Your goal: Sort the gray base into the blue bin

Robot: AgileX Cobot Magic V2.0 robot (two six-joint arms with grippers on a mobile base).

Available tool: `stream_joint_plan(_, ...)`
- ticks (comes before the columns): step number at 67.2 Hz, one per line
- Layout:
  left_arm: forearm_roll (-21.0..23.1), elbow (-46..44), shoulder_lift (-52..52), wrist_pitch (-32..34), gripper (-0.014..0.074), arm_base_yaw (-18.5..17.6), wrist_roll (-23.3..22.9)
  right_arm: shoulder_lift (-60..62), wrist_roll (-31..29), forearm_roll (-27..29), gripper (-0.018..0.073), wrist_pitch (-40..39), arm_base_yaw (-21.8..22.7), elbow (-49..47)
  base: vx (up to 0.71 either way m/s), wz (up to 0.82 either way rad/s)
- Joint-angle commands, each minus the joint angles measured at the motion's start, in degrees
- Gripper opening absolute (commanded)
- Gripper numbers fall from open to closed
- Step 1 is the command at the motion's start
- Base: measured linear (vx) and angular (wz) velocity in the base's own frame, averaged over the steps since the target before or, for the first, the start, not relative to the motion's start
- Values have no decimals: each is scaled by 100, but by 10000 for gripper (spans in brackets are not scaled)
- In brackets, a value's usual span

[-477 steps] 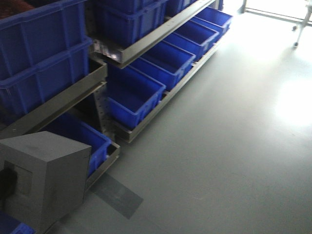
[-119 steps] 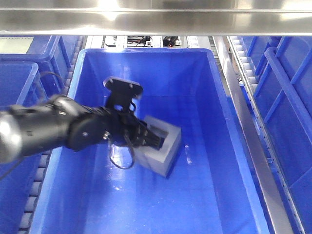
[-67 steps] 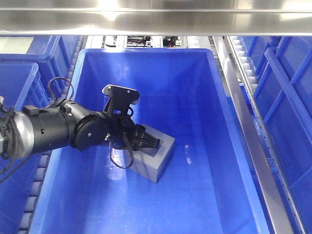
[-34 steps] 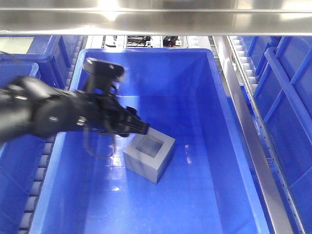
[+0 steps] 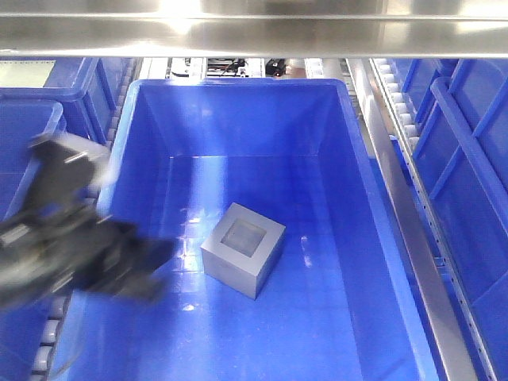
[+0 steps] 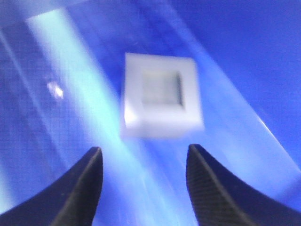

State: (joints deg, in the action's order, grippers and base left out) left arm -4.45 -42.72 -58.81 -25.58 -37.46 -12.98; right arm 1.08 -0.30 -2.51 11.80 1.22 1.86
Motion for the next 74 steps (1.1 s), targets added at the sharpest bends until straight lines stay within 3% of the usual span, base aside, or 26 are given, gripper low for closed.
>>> stream_joint_plan(1,74,253,834,407,390,-51,8,39,-39,-49,-5,-457,40,26,0,0)
stream_joint_plan(14,74,885,2603,333,390,-51,8,39,-39,-49,-5,-457,40,26,0,0)
stream_joint_plan(30,49,1200,4345,-212,387,-51,30,39,-39,-49,-5,-451,40,26,0,0)
stream_joint_plan(47,15,1395,4792,-519,254,-51,30,39,-39,-49,-5,-451,40,26,0,0)
stream_joint_plan(63,15,1400,4792,-522,-8,-51,329,39,-39,-49,-5,-451,40,26,0,0)
stream_joint_plan(74,15,1400,4786,-517,-8,-51,328,39,-39,-49,-5,-451,40,26,0,0)
